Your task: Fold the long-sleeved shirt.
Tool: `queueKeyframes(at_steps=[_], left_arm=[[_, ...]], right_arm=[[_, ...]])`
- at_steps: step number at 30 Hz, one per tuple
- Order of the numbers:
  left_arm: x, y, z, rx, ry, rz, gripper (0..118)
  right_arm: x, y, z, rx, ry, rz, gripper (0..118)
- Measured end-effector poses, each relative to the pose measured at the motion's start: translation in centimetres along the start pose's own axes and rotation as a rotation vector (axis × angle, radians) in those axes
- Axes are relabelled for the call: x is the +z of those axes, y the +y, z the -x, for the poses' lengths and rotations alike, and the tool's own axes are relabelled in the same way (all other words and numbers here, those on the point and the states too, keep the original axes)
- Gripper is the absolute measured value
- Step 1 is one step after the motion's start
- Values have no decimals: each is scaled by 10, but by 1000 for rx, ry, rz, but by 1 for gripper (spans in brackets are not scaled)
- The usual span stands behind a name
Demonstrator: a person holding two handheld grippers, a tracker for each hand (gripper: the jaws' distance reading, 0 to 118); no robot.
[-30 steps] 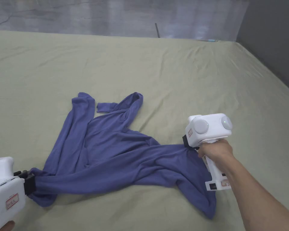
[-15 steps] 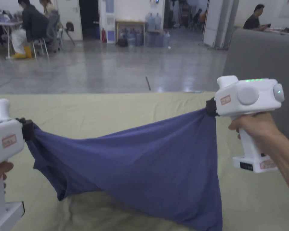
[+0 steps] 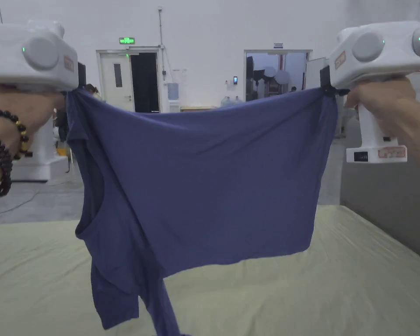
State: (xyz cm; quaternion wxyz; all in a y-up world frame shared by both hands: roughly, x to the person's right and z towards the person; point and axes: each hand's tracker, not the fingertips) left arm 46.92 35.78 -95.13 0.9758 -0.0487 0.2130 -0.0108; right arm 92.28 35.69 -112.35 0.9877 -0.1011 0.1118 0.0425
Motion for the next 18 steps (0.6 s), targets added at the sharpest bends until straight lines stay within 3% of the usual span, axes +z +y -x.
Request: queueKeyframes(at_steps=[8, 18], left_arm=[[-26, 9, 1, -30, 6, -30, 0], [-66, -172, -8, -49, -38, 182, 0]], right_arm=[[-25, 3, 4, -52, 13, -20, 5], [-100, -163, 25, -59, 68, 208, 5]])
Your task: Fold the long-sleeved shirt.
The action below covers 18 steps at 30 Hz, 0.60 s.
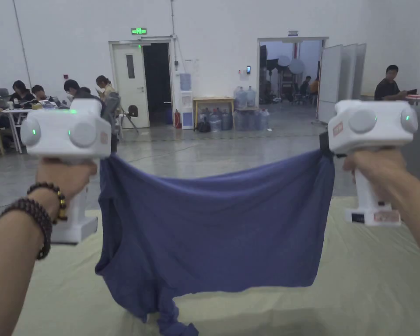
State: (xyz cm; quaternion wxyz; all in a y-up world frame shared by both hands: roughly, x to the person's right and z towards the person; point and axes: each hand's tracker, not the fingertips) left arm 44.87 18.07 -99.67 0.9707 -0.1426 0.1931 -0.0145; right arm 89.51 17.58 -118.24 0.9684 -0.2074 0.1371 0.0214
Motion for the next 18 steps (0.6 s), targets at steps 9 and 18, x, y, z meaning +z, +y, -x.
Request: queueKeyframes(at_steps=[9, 18], left_arm=[[62, -69, 15, 41, -54, 46, 0], [256, -233, 16, 174, -83, -10, 0]], right_arm=[[28, -72, -23, -79, 81, 56, 5], [175, -232, -39, -36, 165, 76, 6]])
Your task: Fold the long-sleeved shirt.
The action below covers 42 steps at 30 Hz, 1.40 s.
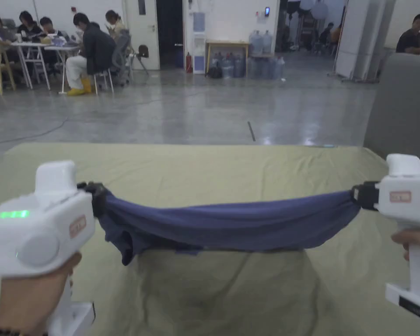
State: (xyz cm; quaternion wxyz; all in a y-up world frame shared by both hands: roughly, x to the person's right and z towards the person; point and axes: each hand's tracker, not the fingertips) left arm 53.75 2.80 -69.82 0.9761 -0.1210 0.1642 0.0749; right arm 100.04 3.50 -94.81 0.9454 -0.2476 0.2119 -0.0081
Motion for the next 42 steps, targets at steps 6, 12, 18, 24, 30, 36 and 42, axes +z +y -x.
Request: queueKeyframes(at_steps=[6, 12, 18, 24, 30, 36, 42], left_arm=[[126, -132, 3, -50, 9, 172, 0], [172, -216, 14, -70, 32, 365, 0], [166, -241, 21, -70, 39, 389, 0], [164, -227, 24, 29, -27, 341, 118], [170, -195, 17, 28, -4, 325, 78], [111, -165, 17, -29, -13, 342, 0], [-16, -87, -12, -39, -70, 271, 0]], right_arm=[[83, -148, 1, 57, 0, 170, 5], [111, -247, -11, 28, -51, 371, 6], [99, -282, -9, 38, -98, 475, 6], [95, -276, -12, 41, -118, 485, 118], [118, -228, -5, 23, -107, 307, 23], [95, -215, 4, 17, -74, 299, 3], [69, -216, 22, 31, -29, 329, 3]])
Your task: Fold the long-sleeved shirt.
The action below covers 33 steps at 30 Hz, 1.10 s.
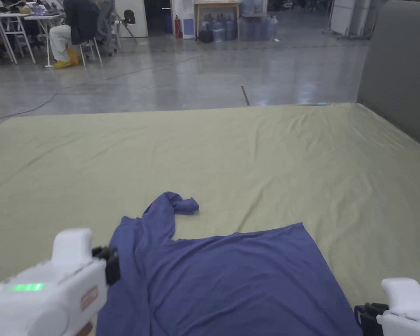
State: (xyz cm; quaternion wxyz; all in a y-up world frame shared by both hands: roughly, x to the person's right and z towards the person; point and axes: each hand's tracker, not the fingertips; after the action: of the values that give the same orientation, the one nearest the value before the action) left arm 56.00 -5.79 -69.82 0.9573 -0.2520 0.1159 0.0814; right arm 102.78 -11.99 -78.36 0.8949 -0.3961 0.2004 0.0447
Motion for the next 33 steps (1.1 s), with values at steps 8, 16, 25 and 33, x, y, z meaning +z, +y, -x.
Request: queueKeyframes(at_steps=[8, 16, 25, 33], left_arm=[[-230, 94, -22, 27, -3, 168, 111], [-359, 88, -43, -252, 98, 328, 111], [-366, 65, -29, -166, 116, 400, 4], [-201, 106, -20, -118, 44, 109, 4]], right_arm=[[-54, 0, 7, -26, 46, 67, 3], [-81, -9, 8, -8, 59, 132, 3], [-86, -20, 9, 0, 57, 176, 3], [-61, -5, 19, 20, 87, 97, 3]])
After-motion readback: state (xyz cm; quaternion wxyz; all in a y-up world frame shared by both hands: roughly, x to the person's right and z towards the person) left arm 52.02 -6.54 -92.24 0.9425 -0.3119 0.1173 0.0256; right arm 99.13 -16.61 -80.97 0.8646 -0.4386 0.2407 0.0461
